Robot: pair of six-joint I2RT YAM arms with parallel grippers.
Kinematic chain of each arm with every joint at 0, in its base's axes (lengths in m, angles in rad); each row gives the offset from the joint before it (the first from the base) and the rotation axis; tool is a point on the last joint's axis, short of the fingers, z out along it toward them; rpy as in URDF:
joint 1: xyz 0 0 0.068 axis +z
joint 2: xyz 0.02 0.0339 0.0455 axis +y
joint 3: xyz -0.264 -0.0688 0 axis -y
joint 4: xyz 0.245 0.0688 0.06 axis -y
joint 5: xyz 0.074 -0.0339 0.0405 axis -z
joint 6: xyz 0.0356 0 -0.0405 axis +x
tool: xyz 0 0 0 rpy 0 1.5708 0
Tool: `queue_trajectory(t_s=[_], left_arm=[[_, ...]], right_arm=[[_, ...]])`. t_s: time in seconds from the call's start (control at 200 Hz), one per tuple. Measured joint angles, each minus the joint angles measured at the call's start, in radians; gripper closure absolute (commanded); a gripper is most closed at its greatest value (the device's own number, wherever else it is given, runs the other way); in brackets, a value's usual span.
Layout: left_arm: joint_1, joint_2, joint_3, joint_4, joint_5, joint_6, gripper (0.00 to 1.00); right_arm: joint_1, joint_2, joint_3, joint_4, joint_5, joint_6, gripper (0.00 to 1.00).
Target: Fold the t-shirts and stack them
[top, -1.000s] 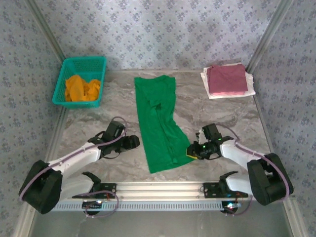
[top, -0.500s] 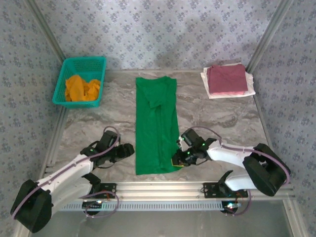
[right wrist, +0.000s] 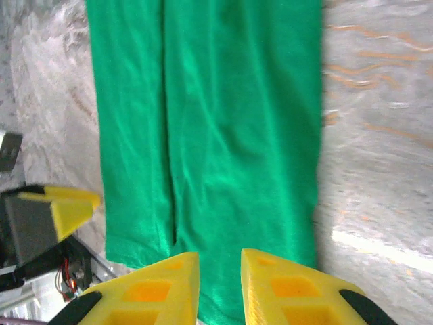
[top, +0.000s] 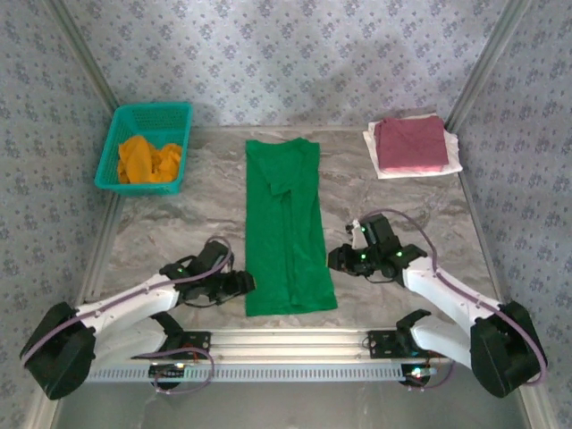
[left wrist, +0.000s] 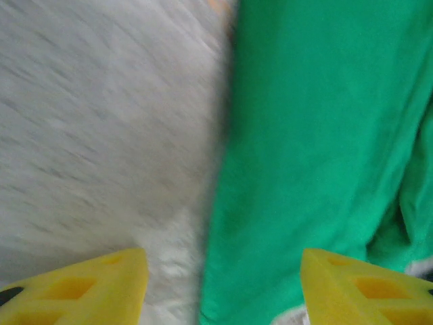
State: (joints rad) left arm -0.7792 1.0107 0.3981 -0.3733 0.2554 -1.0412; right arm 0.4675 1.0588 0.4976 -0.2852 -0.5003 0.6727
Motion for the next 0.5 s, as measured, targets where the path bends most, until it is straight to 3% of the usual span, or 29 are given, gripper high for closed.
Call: queue_trajectory(t_s=[0.5], left_arm=[[-0.128, 0.125, 0.085, -0.058, 0.015, -0.084, 0.46]], right_arm=[[-0.036, -0.005, -0.059, 0.014, 0.008, -0.001, 0.75]])
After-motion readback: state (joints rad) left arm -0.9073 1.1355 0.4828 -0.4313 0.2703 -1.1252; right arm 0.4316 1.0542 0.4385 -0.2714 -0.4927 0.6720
